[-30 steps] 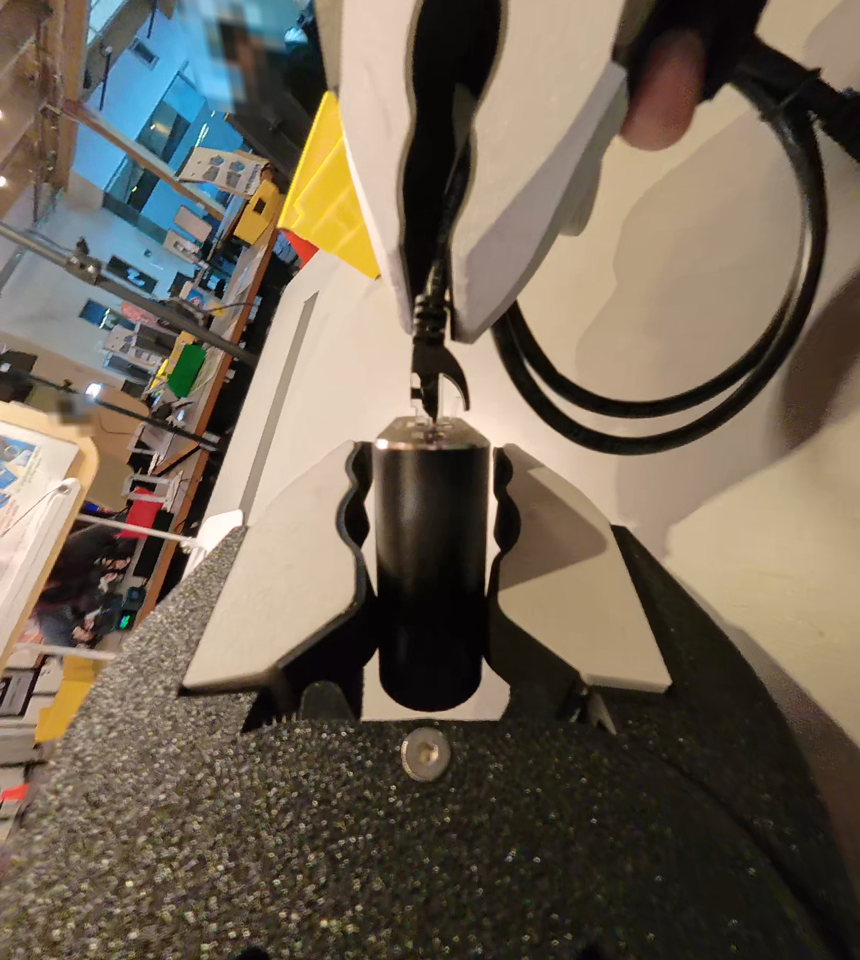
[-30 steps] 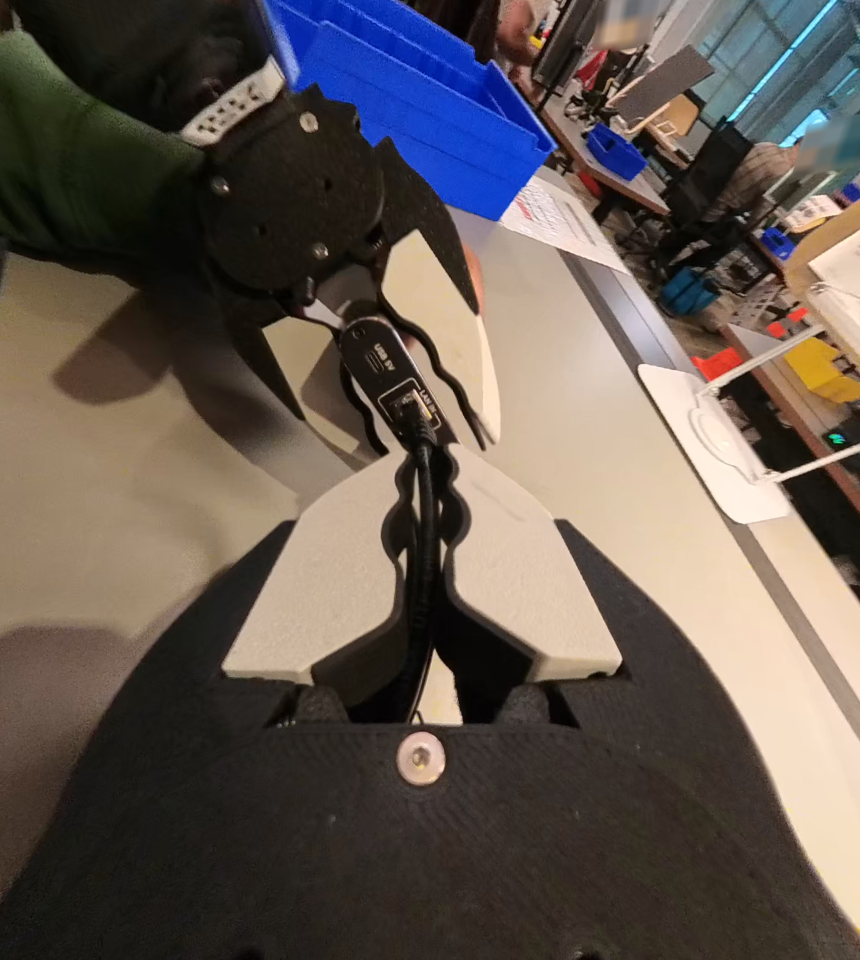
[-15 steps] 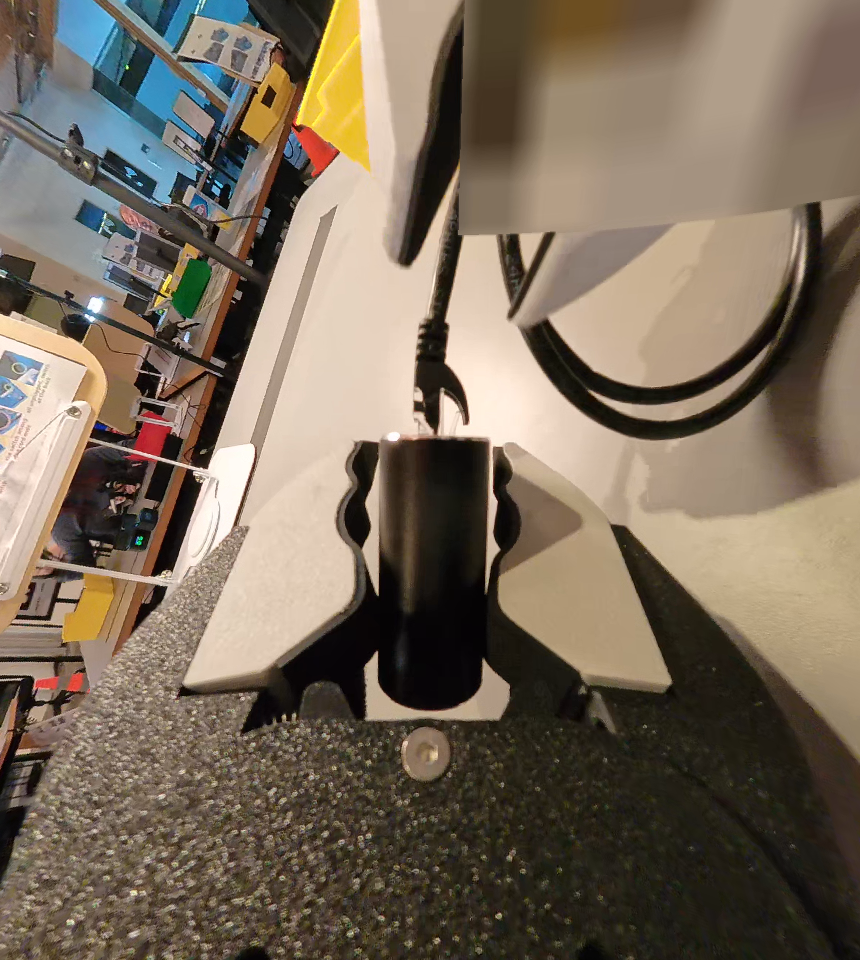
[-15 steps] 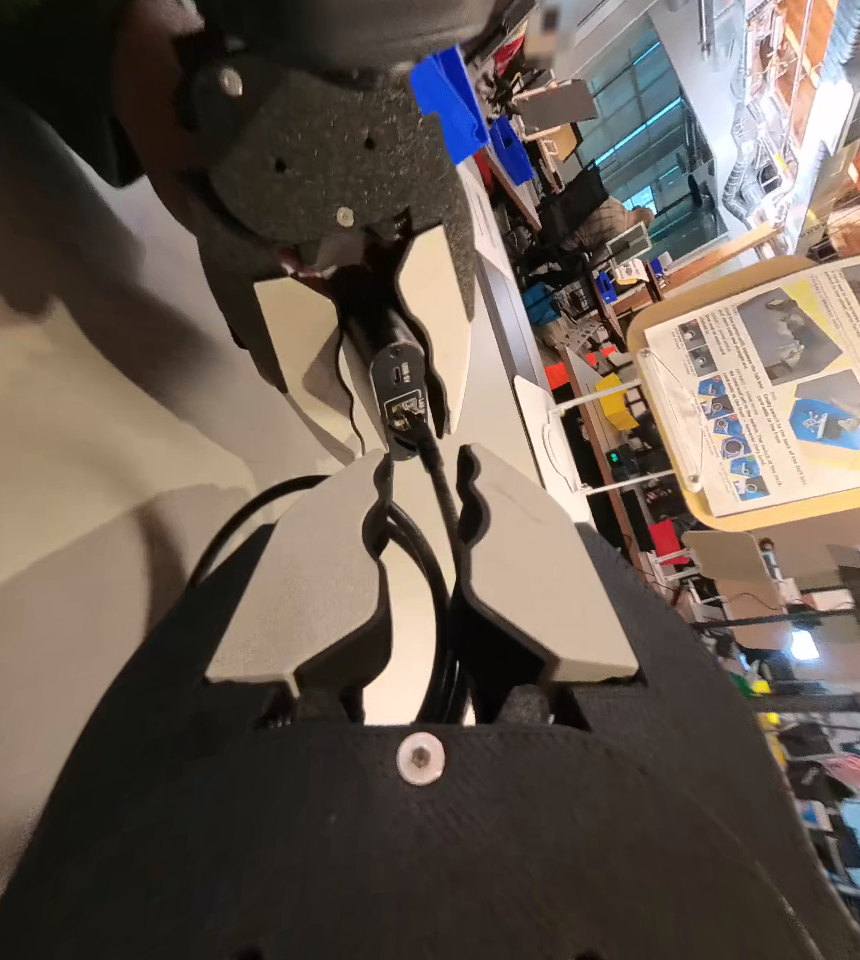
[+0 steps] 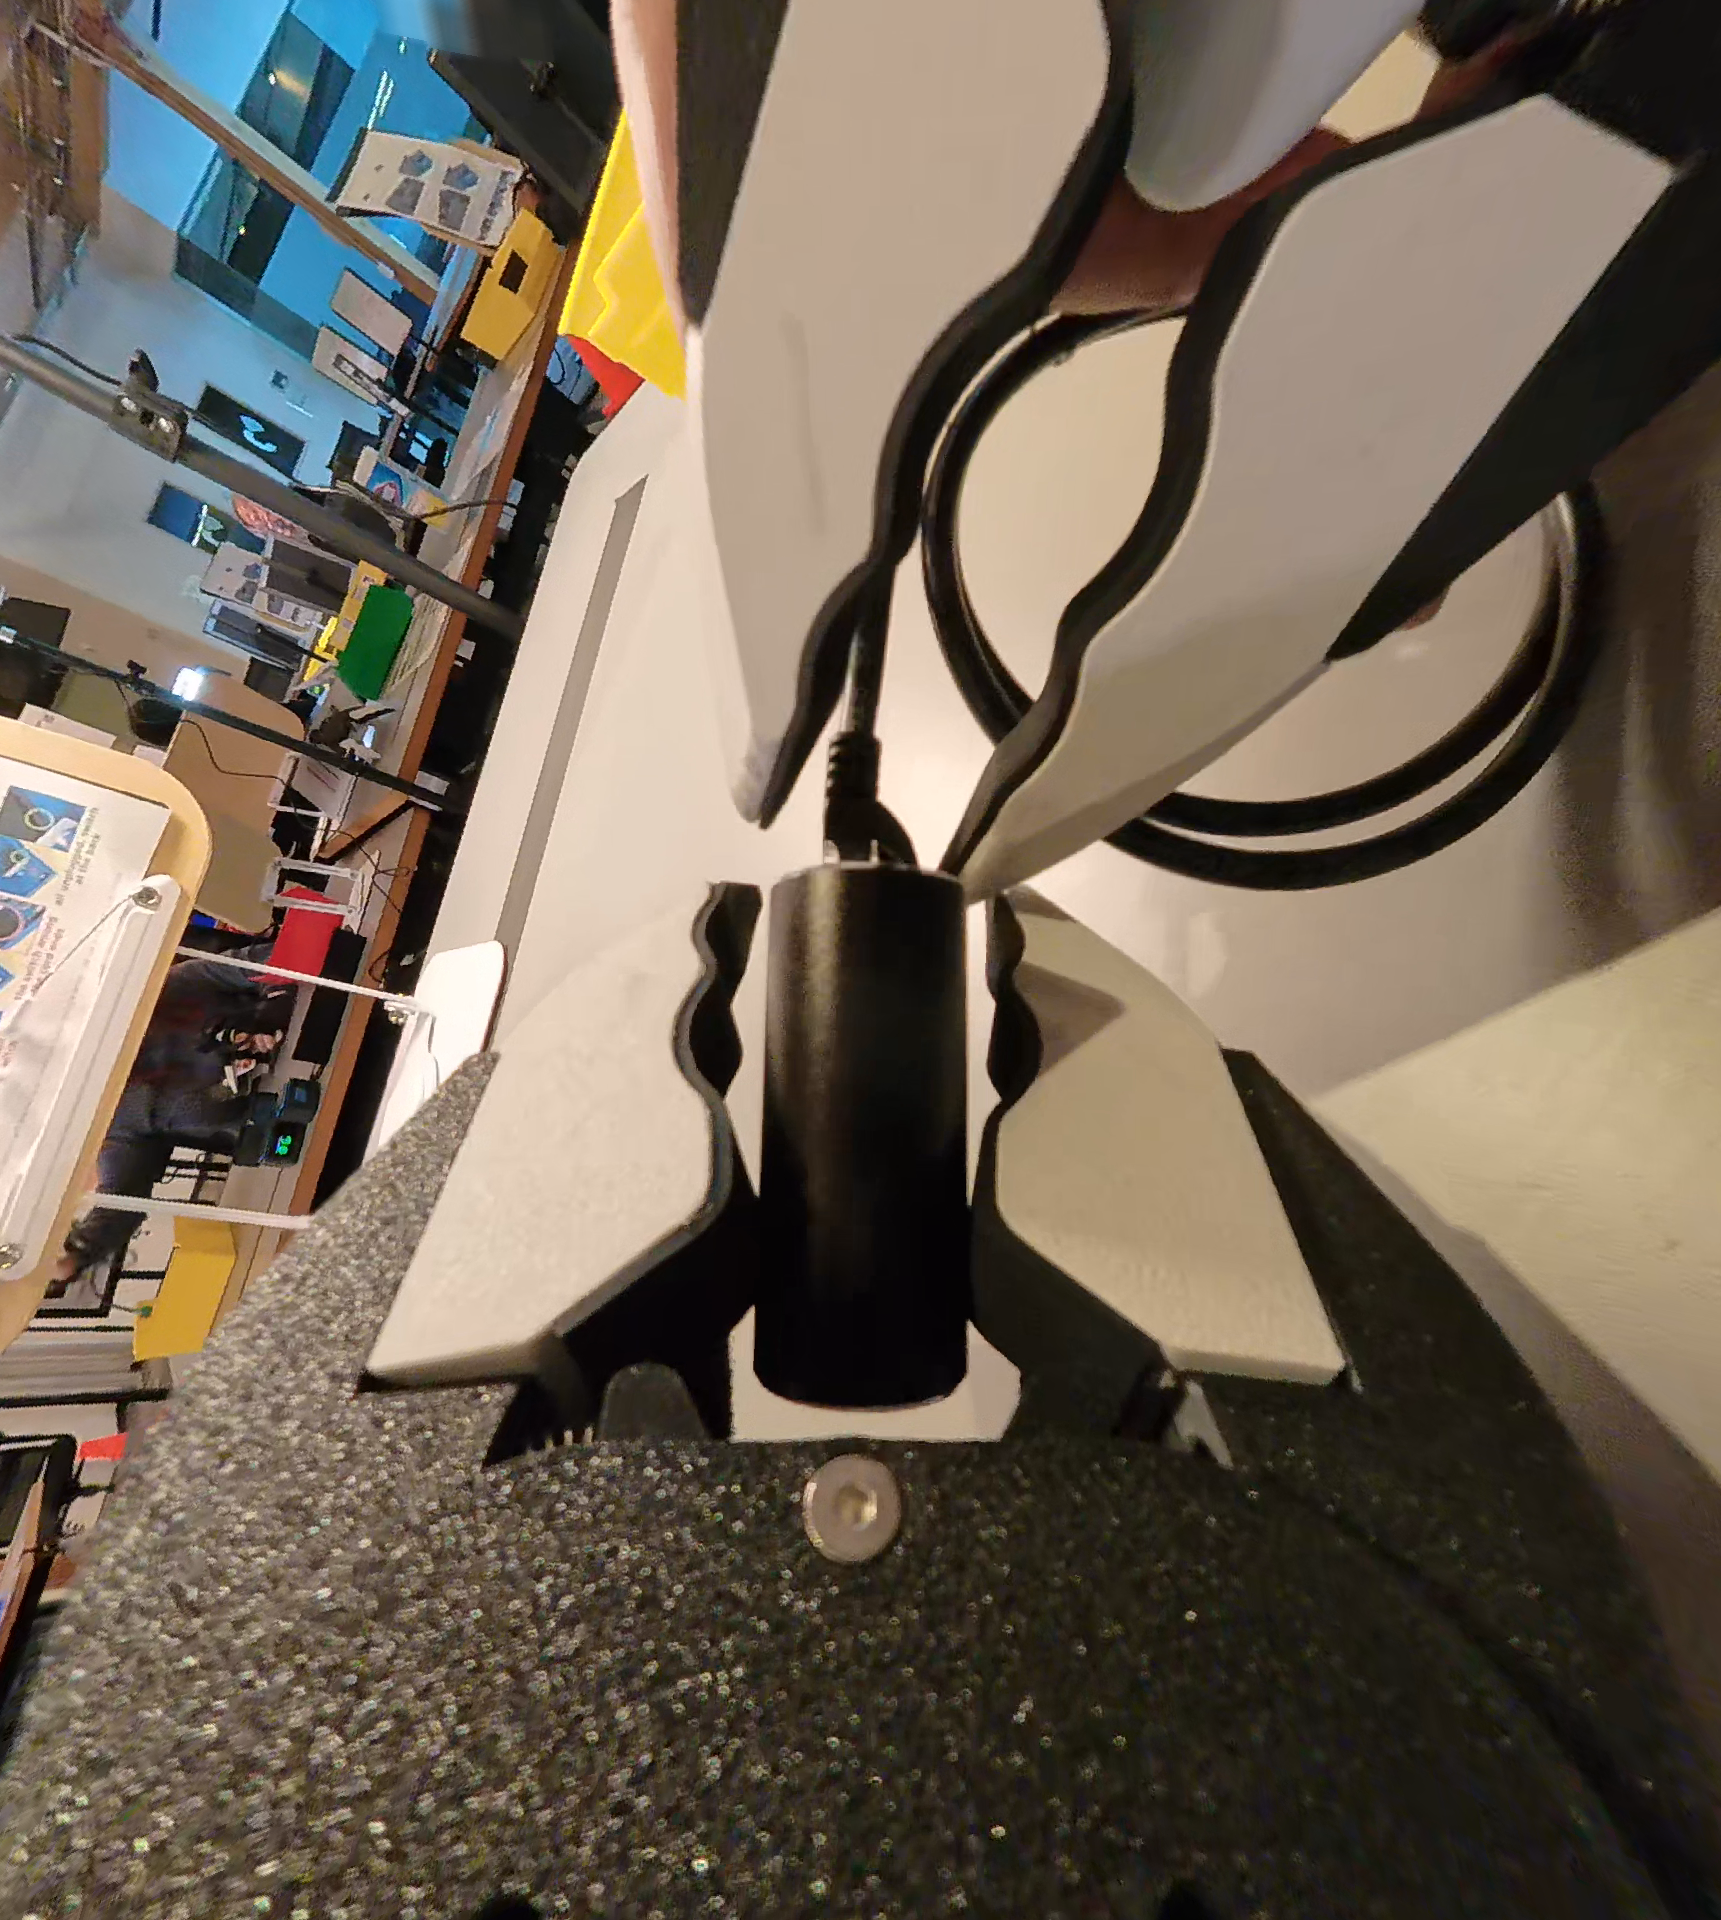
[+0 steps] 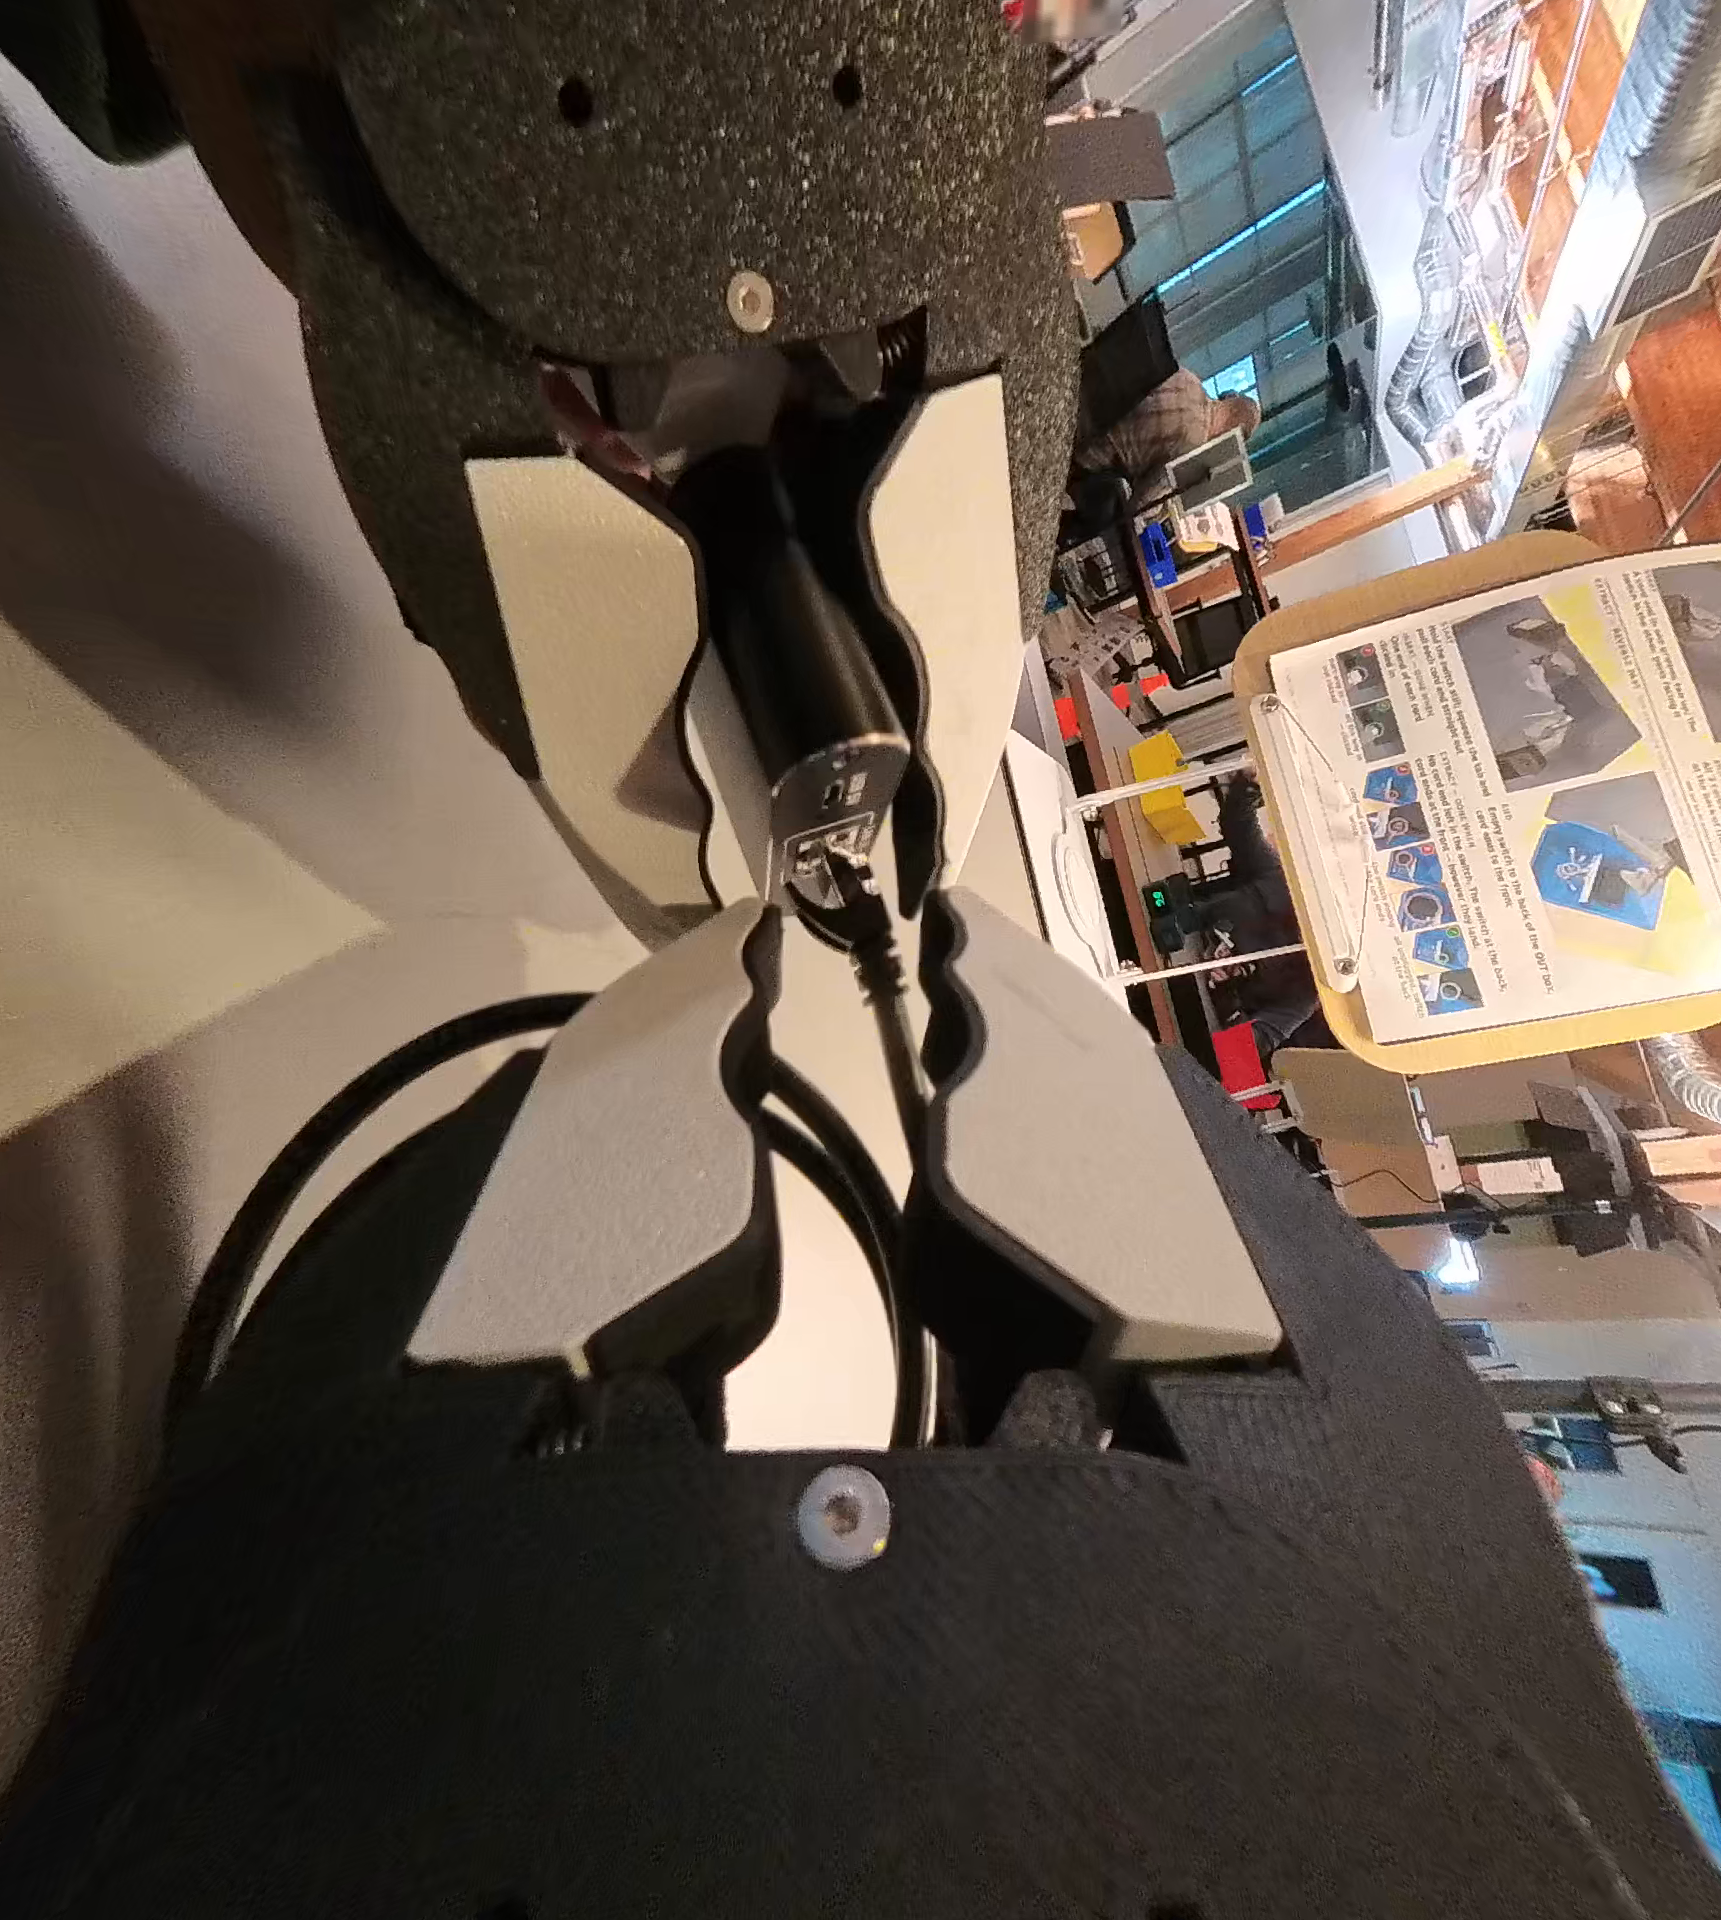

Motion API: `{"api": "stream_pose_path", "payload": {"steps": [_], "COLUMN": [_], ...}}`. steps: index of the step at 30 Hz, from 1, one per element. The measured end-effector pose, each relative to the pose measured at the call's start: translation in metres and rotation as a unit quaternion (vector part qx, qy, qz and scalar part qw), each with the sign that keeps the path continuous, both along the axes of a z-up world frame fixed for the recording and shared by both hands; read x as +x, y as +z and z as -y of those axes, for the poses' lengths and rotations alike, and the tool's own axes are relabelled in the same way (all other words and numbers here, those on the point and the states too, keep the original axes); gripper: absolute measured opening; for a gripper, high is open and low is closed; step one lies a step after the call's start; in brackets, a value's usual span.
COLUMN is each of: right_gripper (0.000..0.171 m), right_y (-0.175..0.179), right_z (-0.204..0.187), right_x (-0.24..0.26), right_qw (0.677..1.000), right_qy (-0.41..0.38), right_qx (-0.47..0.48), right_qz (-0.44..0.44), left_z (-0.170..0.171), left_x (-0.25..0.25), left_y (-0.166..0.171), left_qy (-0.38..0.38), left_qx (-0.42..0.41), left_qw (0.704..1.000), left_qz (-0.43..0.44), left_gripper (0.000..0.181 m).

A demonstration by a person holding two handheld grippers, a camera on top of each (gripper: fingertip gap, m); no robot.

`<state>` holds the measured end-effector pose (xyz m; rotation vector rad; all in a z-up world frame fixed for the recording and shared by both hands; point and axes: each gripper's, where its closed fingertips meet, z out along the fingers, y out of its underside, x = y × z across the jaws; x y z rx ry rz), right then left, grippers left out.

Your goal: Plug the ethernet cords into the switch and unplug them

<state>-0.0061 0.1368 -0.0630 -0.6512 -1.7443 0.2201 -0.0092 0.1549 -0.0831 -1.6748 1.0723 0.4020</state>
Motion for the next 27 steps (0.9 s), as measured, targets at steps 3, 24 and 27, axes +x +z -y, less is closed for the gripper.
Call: {"api": "stream_pose_path", "payload": {"steps": [3,24,27], "right_gripper": [0.022,0.017,0.016], "right_y": [-0.001,-0.009,-0.005], "right_z": [0.002,0.008,0.011], "right_x": [-0.002,0.0,0.003], "right_qw": [1.0,0.999,0.999], "right_qy": [0.002,0.019,0.028], "right_qx": [0.013,0.012,0.013], "right_qz": [-0.001,0.024,0.018], "left_z": [0.001,0.007,0.01], "left_x": [0.002,0.013,0.018], "left_y": [0.001,0.0,0.004], "left_qy": [-0.006,-0.054,-0.071], "left_qx": [0.004,0.033,0.046], "left_qw": [1.0,0.996,0.995], "left_qz": [-0.002,-0.057,-0.047], "left_gripper": [0.047,0.046,0.047]}}
